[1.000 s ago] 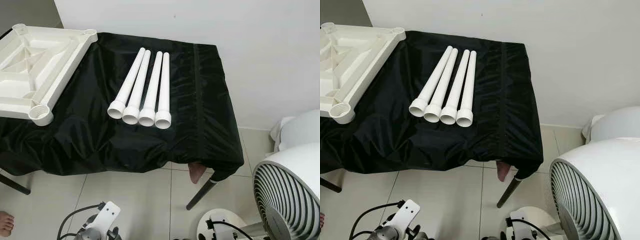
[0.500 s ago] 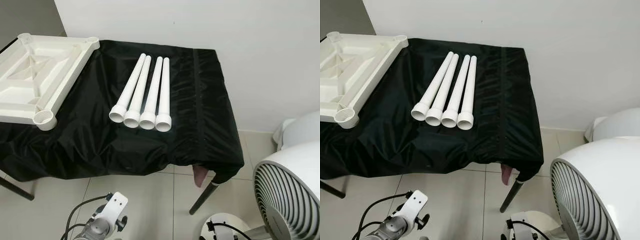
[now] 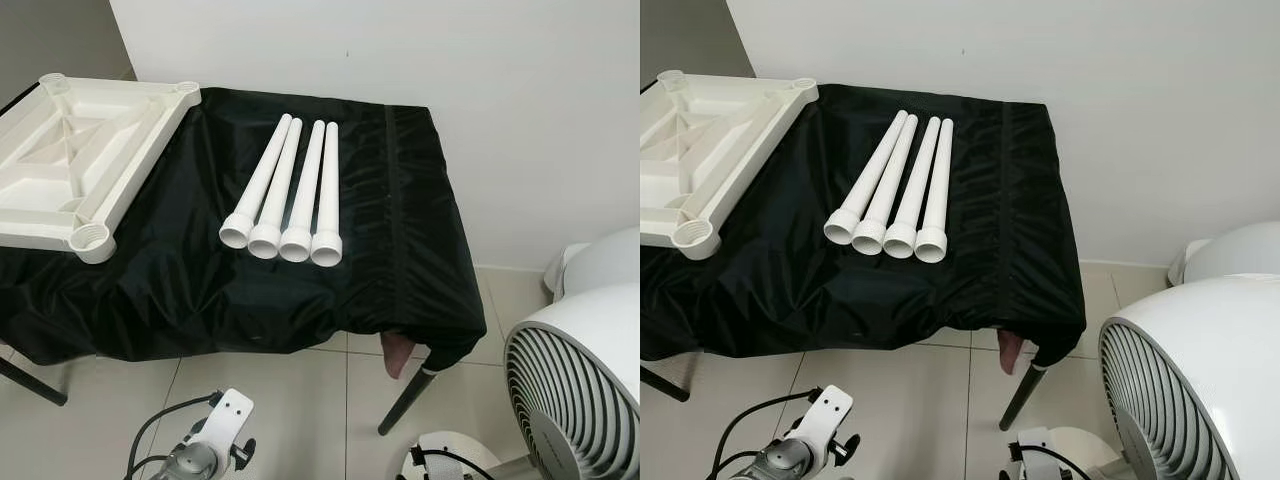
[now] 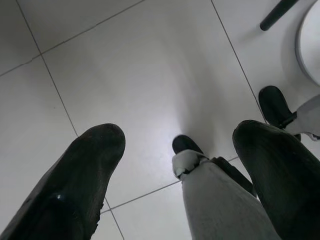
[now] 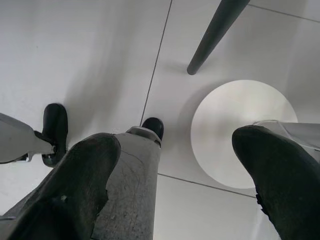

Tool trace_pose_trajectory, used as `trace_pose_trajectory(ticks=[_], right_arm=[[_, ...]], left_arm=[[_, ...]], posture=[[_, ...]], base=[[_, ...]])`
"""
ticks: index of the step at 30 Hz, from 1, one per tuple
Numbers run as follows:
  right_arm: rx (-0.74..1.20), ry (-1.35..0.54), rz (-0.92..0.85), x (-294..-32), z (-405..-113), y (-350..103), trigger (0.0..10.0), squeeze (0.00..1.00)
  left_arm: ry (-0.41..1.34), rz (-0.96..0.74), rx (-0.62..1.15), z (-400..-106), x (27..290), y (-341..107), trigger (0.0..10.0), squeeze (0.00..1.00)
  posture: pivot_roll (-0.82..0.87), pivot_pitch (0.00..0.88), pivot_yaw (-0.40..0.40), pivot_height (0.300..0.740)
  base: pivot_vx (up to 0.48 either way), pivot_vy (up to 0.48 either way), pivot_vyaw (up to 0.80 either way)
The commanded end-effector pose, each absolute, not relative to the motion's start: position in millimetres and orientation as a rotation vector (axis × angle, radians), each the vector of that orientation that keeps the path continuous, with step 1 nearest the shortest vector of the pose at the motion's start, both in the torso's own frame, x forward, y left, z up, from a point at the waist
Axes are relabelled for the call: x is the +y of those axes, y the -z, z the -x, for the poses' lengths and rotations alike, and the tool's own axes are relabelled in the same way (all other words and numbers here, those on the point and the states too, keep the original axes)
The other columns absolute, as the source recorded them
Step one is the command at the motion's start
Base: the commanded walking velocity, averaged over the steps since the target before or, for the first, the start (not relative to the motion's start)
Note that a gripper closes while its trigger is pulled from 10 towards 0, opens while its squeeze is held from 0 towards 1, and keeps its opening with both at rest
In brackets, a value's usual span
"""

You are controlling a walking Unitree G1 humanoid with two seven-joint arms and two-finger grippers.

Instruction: Building children table

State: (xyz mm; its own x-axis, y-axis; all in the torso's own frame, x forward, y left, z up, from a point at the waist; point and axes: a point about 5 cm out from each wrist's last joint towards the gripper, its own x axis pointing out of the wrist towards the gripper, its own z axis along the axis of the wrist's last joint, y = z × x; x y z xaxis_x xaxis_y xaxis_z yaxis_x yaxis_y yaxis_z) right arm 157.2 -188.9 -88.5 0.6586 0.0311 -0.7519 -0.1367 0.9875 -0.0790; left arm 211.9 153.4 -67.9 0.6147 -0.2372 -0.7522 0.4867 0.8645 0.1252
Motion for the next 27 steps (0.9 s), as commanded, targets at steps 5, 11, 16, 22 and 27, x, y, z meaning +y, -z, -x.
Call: trace_pose_trajectory(ticks=[5, 11, 16, 22, 27], right_arm=[[0.890, -0.077, 0.103, -189.1, -144.6, 94.0, 10.0, 0.00], [0.896, -0.082, 0.075, -188.2, -142.4, 94.8, 10.0, 0.00], [0.905, -0.077, 0.063, -188.4, -140.3, 95.7, 10.0, 0.00], [0.910, -0.080, 0.064, -187.3, -140.5, 96.0, 10.0, 0.00], [0.920, -0.084, 0.062, -184.6, -139.6, 97.0, 10.0, 0.00]], left_arm=[[0.411, -0.321, 0.878, -199.3, 155.8, 76.1, 10.0, 0.00], [0.408, -0.316, 0.882, -199.2, 155.8, 76.2, 10.0, 0.00], [0.403, -0.317, 0.877, -200.2, 156.8, 75.6, 10.0, 0.00], [0.400, -0.319, 0.880, -200.6, 158.4, 75.3, 10.0, 0.00], [0.397, -0.322, 0.886, -199.4, 160.1, 76.0, 10.0, 0.00]], posture=[[-0.05, 0.023, 0.024, 0.740], [-0.05, 0.025, 0.023, 0.740], [-0.04, 0.025, 0.021, 0.740], [-0.04, 0.022, 0.021, 0.740], [-0.03, 0.023, 0.020, 0.740]], base=[[0.000, 0.000, 0.00], [0.000, 0.000, 0.00], [0.000, 0.000, 0.00], [0.000, 0.048, 0.00], [0.000, 0.300, 0.00]])
